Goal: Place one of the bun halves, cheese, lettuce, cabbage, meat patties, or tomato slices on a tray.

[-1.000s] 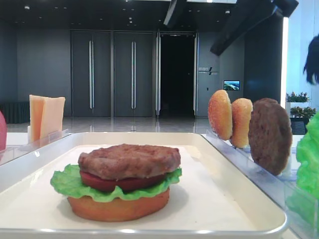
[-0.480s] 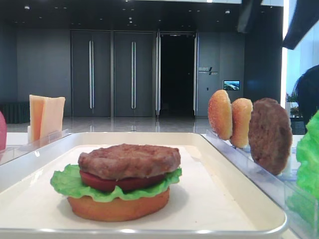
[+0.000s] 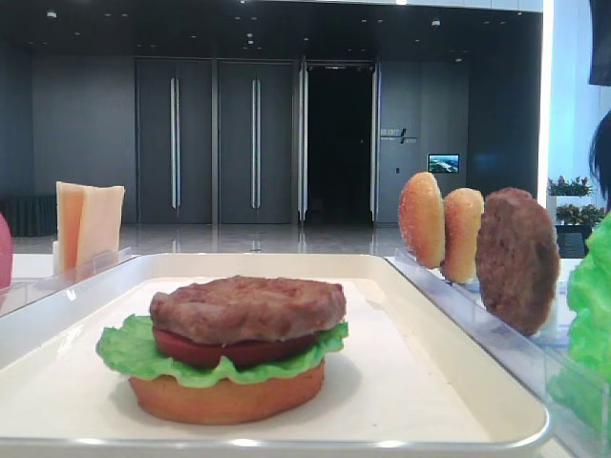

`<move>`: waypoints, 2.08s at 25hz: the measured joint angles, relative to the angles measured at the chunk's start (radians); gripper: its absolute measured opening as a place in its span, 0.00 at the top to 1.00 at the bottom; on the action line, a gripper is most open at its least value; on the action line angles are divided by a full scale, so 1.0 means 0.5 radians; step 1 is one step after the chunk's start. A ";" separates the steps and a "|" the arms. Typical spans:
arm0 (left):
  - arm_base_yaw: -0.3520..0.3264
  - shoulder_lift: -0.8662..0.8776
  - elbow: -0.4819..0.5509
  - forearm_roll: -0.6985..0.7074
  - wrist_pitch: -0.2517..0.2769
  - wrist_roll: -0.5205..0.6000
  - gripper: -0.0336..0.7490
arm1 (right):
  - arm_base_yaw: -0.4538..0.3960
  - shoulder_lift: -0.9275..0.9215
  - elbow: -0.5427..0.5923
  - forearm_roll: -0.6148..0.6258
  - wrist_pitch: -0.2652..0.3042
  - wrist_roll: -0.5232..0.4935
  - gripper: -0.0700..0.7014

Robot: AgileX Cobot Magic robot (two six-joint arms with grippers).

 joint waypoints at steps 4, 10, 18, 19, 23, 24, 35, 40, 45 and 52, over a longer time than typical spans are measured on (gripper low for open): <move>0.000 0.000 0.000 0.000 0.000 0.000 0.62 | -0.104 0.000 0.000 -0.048 0.090 -0.060 0.26; 0.000 0.000 0.000 0.000 0.000 0.000 0.62 | -0.108 0.000 0.004 -0.142 0.201 -0.067 0.26; 0.000 0.000 0.000 -0.001 0.000 0.000 0.62 | -0.108 -0.258 0.326 -0.188 0.208 -0.060 0.26; 0.000 0.000 0.000 -0.001 0.000 0.000 0.62 | -0.108 -0.326 0.358 -0.188 0.208 -0.050 0.26; 0.000 0.000 0.000 -0.001 0.000 0.000 0.62 | -0.108 -0.585 0.483 -0.184 0.210 -0.012 0.26; 0.000 0.000 0.000 -0.001 0.000 0.000 0.62 | -0.108 -0.656 0.518 -0.181 0.210 -0.011 0.26; 0.000 0.000 0.000 -0.002 0.000 0.000 0.62 | -0.108 -1.533 0.936 -0.184 0.211 -0.011 0.27; 0.000 0.000 0.000 -0.002 0.000 0.000 0.62 | -0.108 -1.976 1.106 -0.186 0.215 -0.023 0.27; 0.000 0.000 0.000 -0.004 0.000 0.000 0.62 | -0.108 -2.353 1.208 -0.186 0.219 -0.091 0.27; 0.000 0.000 0.000 -0.004 0.000 0.000 0.62 | -0.108 -2.675 1.323 -0.186 0.207 -0.133 0.27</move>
